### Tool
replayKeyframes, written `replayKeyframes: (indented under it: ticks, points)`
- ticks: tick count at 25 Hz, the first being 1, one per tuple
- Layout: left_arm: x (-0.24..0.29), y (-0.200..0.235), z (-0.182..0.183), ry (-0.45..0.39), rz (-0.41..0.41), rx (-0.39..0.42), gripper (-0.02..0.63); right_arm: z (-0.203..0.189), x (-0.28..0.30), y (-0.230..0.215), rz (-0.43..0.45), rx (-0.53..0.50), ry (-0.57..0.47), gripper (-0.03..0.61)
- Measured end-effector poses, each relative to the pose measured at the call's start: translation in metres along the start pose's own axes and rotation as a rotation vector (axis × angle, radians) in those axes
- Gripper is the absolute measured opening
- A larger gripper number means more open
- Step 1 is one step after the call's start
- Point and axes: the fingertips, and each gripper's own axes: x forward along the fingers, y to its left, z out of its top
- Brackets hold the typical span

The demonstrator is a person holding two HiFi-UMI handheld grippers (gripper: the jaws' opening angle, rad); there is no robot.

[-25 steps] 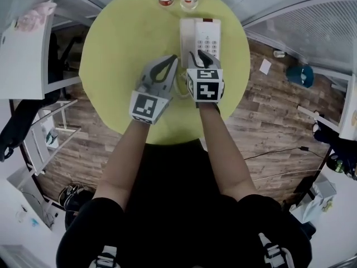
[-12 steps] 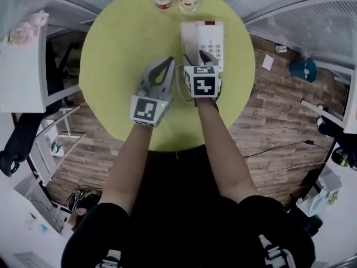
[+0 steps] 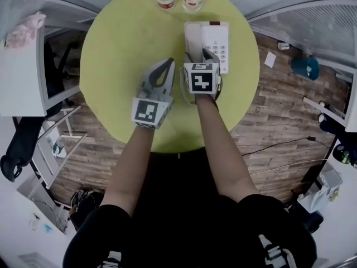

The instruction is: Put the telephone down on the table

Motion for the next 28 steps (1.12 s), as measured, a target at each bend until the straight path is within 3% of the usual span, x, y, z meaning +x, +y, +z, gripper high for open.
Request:
replayKeyframes:
  ticks: [17, 28]
  points:
    - [-0.011, 0.015, 0.002, -0.003, 0.000, -0.009, 0.012, -0.002, 0.006, -0.005, -0.076, 0.060, -0.045, 0.222]
    - [-0.029, 0.025, 0.015, -0.013, 0.025, -0.001, 0.012, 0.003, -0.016, -0.004, -0.049, 0.110, -0.085, 0.221]
